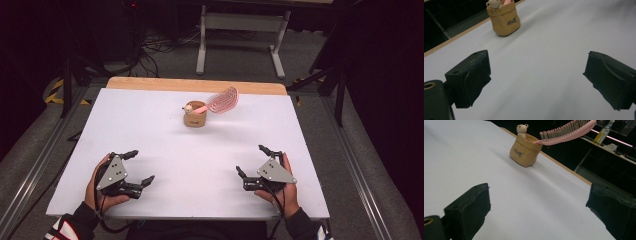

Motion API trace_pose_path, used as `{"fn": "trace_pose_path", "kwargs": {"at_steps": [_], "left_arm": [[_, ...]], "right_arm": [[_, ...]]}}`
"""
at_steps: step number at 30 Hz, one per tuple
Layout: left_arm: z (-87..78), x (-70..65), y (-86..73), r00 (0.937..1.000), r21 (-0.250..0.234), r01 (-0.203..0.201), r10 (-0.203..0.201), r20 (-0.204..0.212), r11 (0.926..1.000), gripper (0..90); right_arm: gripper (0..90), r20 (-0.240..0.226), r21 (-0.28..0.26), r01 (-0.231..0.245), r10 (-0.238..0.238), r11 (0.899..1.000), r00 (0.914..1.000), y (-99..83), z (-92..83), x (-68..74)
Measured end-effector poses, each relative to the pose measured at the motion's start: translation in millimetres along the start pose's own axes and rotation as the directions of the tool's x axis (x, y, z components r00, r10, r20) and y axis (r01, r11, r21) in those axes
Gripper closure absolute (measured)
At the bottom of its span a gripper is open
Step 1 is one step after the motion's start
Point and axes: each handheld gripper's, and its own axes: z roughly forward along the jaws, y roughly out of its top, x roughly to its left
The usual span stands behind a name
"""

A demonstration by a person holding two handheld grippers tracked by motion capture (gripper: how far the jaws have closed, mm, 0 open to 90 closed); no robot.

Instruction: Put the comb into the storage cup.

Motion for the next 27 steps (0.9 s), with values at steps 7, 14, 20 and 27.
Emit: {"fn": "trace_pose_path", "kwargs": {"at_steps": [7, 14, 20, 27], "left_arm": [[0.0, 0.5, 0.0, 1.0, -0.004, 0.006, -0.006, -0.002, 1.0, 7.5], [-0.6, 2.2, 0.9, 0.9999, -0.012, 0.013, -0.013, -0.007, 0.9998, 6.5], [-0.2, 3.6, 1.5, 0.9997, -0.013, 0.017, -0.018, -0.017, 0.9998, 5.7], [-1.0, 1.4, 2.1, 0.9996, -0.012, 0.007, -0.007, -0.029, 0.9999, 5.4]], "right_arm": [[4.0, 0.024, 0.016, -0.003, 0.003, 1.0, 0.9997, -9.1, -9.1, -6.2], [4.0, 0.044, 0.056, -0.024, 0.022, 0.998, 0.9988, -24.3, -19.7, -11.1], [4.0, 0.043, 0.066, -0.028, 0.026, 0.997, 0.9987, -28.3, -20.3, -12.2], [3.9, 0.037, 0.058, -0.017, 0.015, 0.998, 0.9992, -26.3, -19.5, -8.9]]}}
